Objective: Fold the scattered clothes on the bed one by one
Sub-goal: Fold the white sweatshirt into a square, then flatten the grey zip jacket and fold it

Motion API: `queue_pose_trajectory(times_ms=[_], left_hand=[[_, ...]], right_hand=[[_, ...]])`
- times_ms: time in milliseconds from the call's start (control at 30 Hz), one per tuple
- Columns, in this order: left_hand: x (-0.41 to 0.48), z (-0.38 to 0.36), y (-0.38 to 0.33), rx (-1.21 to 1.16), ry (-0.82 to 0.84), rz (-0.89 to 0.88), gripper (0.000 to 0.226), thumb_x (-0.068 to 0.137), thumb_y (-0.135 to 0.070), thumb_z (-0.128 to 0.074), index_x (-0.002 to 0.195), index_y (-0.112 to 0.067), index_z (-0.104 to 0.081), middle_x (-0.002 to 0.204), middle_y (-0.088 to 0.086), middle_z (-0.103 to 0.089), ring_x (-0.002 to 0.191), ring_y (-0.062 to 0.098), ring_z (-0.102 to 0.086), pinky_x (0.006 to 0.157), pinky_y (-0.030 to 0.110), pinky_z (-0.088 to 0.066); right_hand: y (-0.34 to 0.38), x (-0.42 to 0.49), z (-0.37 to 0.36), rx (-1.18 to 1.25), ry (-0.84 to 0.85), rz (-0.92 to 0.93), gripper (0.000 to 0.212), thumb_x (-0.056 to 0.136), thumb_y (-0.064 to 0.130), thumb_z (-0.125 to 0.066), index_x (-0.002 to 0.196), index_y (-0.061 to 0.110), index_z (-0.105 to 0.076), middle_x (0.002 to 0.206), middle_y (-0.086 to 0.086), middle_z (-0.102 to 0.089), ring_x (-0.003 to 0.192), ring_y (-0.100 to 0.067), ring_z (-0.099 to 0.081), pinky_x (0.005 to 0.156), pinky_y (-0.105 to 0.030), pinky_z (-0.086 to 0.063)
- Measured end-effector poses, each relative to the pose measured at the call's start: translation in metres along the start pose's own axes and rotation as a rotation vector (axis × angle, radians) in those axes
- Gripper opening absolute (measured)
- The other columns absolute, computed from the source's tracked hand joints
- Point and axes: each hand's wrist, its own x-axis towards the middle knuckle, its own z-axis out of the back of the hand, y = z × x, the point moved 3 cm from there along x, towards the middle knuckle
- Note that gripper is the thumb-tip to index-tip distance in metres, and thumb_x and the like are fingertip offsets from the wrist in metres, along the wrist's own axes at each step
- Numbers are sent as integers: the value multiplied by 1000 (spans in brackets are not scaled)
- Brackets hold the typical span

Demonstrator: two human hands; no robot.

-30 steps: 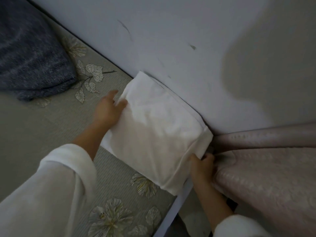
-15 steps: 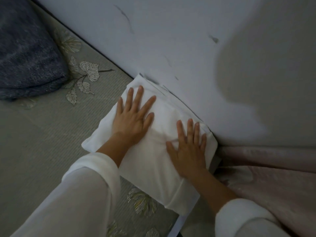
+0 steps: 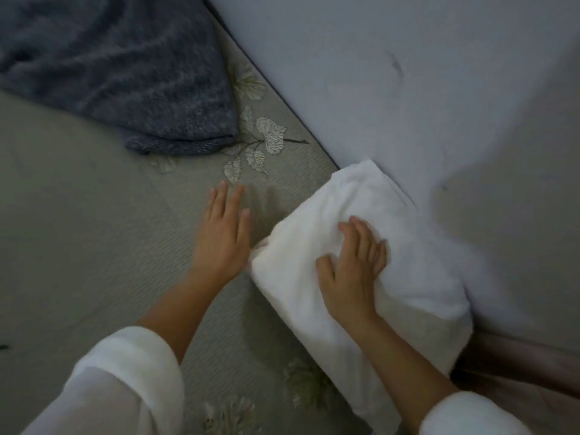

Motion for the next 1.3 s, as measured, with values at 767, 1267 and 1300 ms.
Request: queue_pose_trajectory(times_ms=[767,1267,1300], left_hand=[[-31,23,204,243,-283,338,56,96,-50,-27,150,-33,-23,160,4,-11,148,19,-6,116,33,1],[-104,53,218,-955,-510,529,32,100,-34,-41,129,-27,-52,133,-6,-56,122,1,-48,104,11,-31],[-121,54,220,-1030,-527,562,28,98,-36,-43,123,-29,-55,127,-2,-61,119,6,-53,105,21,-35]], right_hand=[[236,199,-182,-401,310,602,43,93,28,-52,129,4,-47,157,-11,-20,147,-27,-8,117,-49,-6],[196,2,-174,-148,655,798,25,93,16,-47,115,7,-52,148,-7,-38,143,-22,-24,116,-44,-23],[193,-14,-172,-145,678,805,24,93,16,-47,115,6,-52,147,-8,-39,143,-22,-24,116,-43,-24]])
